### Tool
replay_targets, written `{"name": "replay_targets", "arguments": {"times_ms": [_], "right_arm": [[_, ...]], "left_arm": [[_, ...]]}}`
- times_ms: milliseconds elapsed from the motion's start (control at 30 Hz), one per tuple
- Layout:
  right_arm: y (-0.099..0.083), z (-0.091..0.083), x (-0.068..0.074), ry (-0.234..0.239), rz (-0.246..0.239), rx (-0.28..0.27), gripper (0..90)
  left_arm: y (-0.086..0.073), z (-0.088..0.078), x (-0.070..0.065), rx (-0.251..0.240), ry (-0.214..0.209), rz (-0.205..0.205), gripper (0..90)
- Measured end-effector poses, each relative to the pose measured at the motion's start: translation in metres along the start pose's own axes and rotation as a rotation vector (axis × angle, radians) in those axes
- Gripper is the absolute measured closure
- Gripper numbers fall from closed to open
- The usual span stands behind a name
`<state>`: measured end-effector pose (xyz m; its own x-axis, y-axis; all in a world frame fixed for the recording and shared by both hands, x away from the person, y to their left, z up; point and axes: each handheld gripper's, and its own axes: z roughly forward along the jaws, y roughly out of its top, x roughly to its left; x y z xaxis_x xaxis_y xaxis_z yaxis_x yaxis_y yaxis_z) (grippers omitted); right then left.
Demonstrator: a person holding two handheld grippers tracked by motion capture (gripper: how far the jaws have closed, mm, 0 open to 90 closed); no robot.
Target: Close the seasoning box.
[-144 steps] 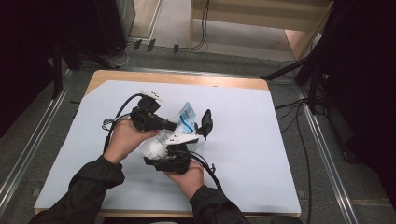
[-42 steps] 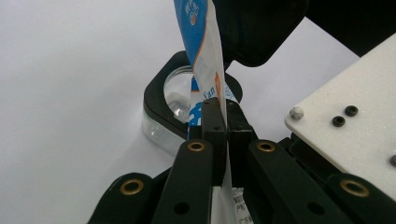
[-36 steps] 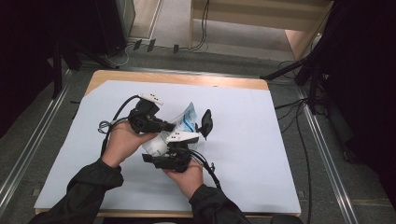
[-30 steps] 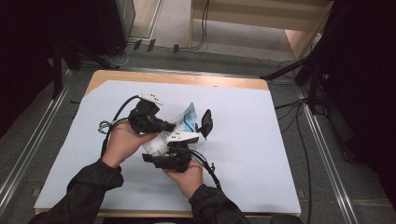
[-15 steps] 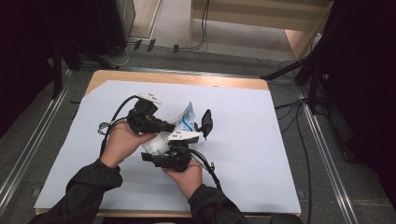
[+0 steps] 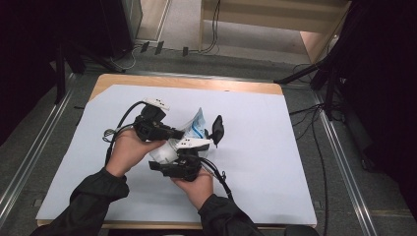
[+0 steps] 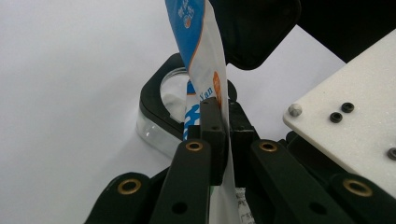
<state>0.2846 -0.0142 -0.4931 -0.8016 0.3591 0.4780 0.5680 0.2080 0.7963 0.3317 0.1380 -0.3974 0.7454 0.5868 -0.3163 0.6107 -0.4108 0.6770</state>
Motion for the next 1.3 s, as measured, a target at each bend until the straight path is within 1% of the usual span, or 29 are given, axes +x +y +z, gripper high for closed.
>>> {"name": "replay_targets", "arguments": {"times_ms": [200, 233, 300, 467, 733, 867, 1067, 1200, 1300], "right_arm": [[0.0, 0.0, 0.0001, 0.0, -0.002, 0.002, 55.1], [0.0002, 0.0001, 0.0003, 0.001, -0.004, 0.002, 55.0], [0.0009, 0.0004, 0.0007, 0.001, -0.008, 0.008, 54.9], [0.0017, 0.0006, 0.0007, -0.002, -0.018, 0.015, 54.5], [0.0018, 0.0009, 0.0007, 0.0, -0.013, 0.013, 54.8], [0.0018, 0.0011, 0.0, 0.005, -0.009, 0.011, 54.9], [0.0021, 0.0016, -0.0004, 0.01, -0.005, 0.008, 55.0], [0.0019, 0.0025, -0.0004, 0.011, 0.0, 0.008, 55.0], [0.0022, 0.0023, -0.0006, 0.014, -0.003, 0.009, 55.0]], "left_arm": [[-0.0003, -0.0002, 0.0, -0.003, 0.002, 0.004, 89.9], [-0.0004, 0.0, -0.0003, -0.009, 0.01, -0.003, 90.0], [-0.0004, 0.0, -0.0003, -0.008, 0.011, -0.014, 90.0], [-0.0003, -0.0004, 0.0001, -0.011, 0.016, -0.02, 90.0], [-0.0003, -0.0001, -0.0006, -0.008, 0.012, -0.015, 90.0], [0.0002, -0.0001, -0.0009, -0.003, 0.02, -0.02, 90.0], [0.0003, -0.0001, -0.001, 0.001, 0.025, -0.016, 90.0], [0.0004, 0.0004, -0.0023, 0.0, 0.035, -0.015, 90.0], [0.0012, -0.0002, -0.0032, 0.004, 0.038, -0.007, 90.0]]}}
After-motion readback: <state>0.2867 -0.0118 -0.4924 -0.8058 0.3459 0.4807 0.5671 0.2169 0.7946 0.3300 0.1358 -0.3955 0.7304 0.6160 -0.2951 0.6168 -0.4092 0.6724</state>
